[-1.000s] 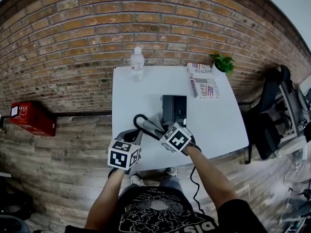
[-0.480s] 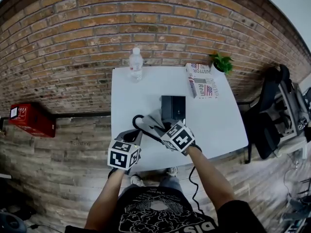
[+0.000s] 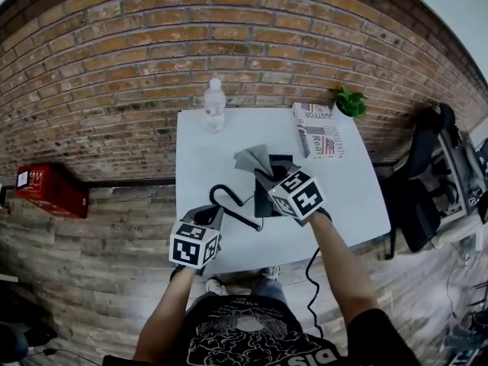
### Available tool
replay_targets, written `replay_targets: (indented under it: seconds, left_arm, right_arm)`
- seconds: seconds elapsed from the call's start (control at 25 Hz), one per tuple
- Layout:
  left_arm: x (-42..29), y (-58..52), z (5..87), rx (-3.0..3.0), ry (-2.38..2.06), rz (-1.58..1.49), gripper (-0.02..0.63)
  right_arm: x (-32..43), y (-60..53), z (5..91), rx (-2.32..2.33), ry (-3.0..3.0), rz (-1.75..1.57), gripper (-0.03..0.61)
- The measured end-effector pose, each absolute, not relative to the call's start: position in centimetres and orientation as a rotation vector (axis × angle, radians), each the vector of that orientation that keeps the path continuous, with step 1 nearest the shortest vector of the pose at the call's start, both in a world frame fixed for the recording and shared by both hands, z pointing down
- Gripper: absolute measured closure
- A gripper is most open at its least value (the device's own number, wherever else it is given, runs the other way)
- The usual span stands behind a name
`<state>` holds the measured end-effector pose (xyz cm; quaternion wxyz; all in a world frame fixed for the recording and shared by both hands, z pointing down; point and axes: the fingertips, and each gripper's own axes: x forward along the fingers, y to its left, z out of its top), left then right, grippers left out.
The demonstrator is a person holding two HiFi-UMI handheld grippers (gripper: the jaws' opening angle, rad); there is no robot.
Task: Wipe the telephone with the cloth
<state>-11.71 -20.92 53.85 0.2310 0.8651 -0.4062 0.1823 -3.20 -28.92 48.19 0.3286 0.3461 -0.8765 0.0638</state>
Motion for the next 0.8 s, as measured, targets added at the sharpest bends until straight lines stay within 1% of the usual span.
replay_targets:
  seconds: [0.32,0.56,0.8]
  left_arm:
    - [-12.3,-21.9,53.6,2.382,-1.121,0.507,0.607]
    - [-12.6,-22.5,53.5,2.383,-1.125,0.519,0.607]
    - [-13.1,-23.1,53.5,2.377,-1.128,0.526,0.607]
  right_arm:
    - [1.5,-34.0,46.2,1.079,-2.221,0.151,0.566]
    - [4.2,-36.3,48.5,1.102,-2.11,0.205,0.566]
    - [4.6,-36.1,51.4,0.999,-2.013,0.233,0.566]
